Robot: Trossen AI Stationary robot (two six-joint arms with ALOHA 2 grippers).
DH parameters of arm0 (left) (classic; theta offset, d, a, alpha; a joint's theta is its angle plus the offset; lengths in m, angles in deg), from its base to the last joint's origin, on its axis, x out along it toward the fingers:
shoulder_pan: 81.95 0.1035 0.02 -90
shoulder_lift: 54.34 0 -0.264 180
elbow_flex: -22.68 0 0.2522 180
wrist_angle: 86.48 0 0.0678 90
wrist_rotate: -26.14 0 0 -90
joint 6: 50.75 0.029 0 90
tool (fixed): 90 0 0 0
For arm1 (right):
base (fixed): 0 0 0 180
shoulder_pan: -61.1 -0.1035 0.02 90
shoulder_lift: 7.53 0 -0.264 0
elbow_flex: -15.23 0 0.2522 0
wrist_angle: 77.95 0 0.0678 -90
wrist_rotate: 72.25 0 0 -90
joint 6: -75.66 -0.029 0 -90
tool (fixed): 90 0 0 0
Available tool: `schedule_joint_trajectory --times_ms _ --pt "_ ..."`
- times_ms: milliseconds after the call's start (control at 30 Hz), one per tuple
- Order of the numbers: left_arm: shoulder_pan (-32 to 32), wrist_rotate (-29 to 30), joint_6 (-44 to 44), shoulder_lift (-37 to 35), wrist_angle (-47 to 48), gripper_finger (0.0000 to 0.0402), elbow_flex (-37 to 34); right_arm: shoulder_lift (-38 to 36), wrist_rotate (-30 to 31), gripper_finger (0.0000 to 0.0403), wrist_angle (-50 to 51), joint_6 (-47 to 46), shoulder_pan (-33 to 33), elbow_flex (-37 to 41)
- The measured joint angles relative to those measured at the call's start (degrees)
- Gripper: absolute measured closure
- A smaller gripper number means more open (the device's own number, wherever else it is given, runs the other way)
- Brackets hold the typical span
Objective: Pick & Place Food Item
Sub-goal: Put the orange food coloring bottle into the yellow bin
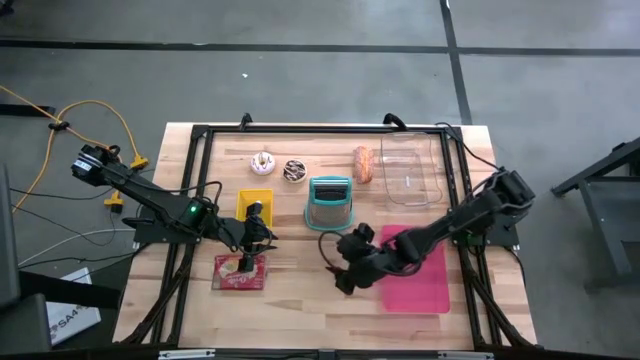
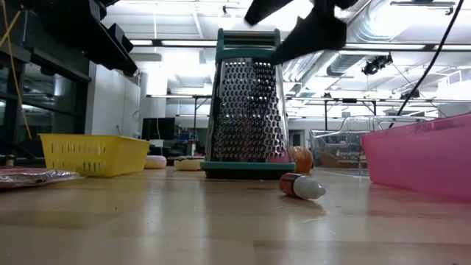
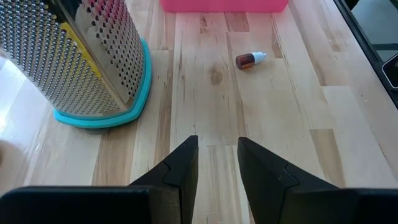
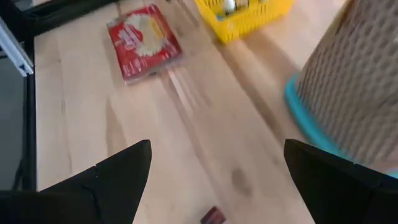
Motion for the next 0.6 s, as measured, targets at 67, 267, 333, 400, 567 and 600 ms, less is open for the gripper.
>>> schedule_joint_trajectory --times_ms 67,267,333,400,567,600 --pt "0.0 -0.01 0.0 0.0 -0.05 0.0293 0.0 0.89 -3.34 0.0046 1.63 -3.42 1.07 -0.46" --pt "0.01 -0.01 0.0 0.0 -0.04 0.0293 0.0 3.19 -14.47 0.0046 6.41 -13.37 4.4 -0.79" --pt "0.0 -0.01 0.0 0.0 -0.07 0.0293 0.0 3.51 -17.43 0.0046 8.89 -16.11 5.1 -0.79" --pt "0.01 -0.01 0.0 0.0 -0.09 0.0293 0.0 3.47 -18.73 0.0046 11.2 -18.35 5.81 -0.74" --pt "0.01 -0.01 0.0 0.0 -0.32 0.0293 0.0 3.44 -18.92 0.0046 11.9 -20.5 6.76 -0.76" --pt "0.01 -0.01 0.0 0.0 -0.35 0.0293 0.0 3.44 -19.05 0.0046 11.77 -20.51 6.91 -0.76"
